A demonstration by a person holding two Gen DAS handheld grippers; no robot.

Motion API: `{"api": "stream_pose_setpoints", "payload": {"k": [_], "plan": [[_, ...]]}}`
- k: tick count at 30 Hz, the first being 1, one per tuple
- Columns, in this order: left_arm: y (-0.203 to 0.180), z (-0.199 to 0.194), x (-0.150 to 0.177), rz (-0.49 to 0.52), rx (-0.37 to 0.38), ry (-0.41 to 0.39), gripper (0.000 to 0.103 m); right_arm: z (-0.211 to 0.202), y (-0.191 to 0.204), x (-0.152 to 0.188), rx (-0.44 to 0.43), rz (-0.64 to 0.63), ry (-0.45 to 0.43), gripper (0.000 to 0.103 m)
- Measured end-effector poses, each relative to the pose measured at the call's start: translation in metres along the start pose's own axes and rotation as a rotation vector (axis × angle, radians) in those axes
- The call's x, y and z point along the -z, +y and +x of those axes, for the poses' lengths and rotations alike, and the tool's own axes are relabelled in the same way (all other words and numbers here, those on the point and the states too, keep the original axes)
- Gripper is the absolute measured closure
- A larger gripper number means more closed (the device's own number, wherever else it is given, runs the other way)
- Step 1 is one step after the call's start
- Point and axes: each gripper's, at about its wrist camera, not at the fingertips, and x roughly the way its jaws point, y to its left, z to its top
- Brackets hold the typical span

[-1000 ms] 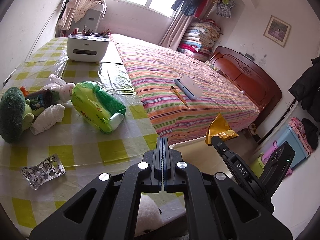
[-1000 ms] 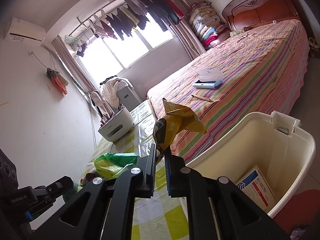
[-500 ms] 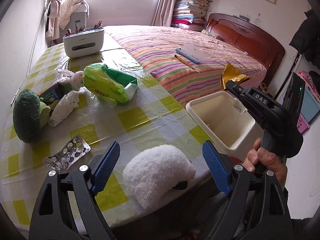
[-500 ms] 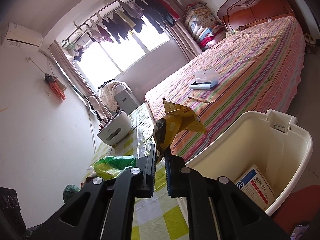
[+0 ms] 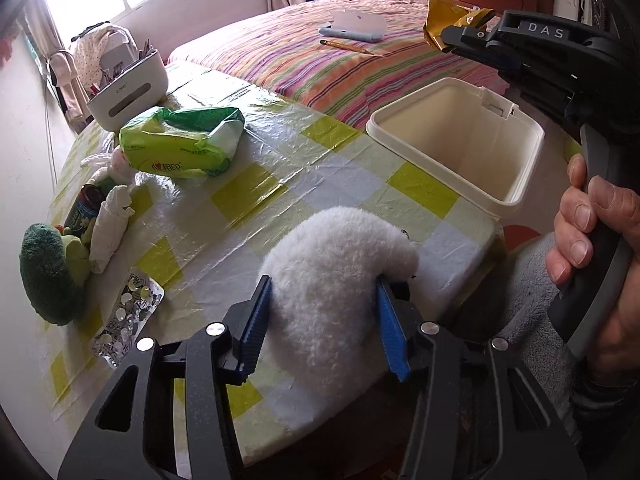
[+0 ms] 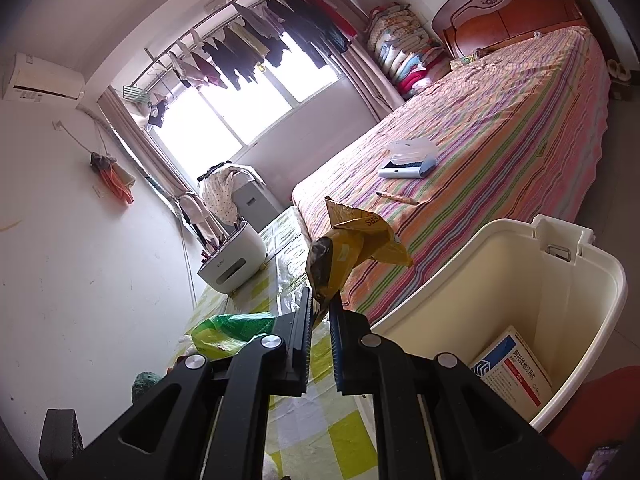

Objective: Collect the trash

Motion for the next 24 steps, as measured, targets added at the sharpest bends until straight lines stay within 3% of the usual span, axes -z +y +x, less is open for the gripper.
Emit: {"api": "stream_pose_setpoints", "payload": {"k": [7,15,16,19,24], "plan": [[-0.001,-0.008,-0.008,-0.046,-0.004,-0.051,0.059,-0.002,-0.001,0.001,0.016,0.019,-0.013,0.094],[-0.002,-0.018,-0.015,-0.102,0.011,-0.099,0.058,-0.001,-0.008,0.001,0.105,0.052,0.001,0.090],[-0.002,-0.018,-0.016,-0.112,0.013,-0.104,0.058,-0.001,-0.010,0.001,0.120,0.062,0.003,0.085],[-0.004,-0.020,-0.020,-0.138,0.028,-0.117,0.058,-0.001,-0.011,0.001,0.182,0.064,0.012,0.025],[-0.007,-0.024,-0.026,-0.161,0.046,-0.143,0.056,-0.008,-0.001,0.003,0.253,-0.007,-0.026,0.025]]}}
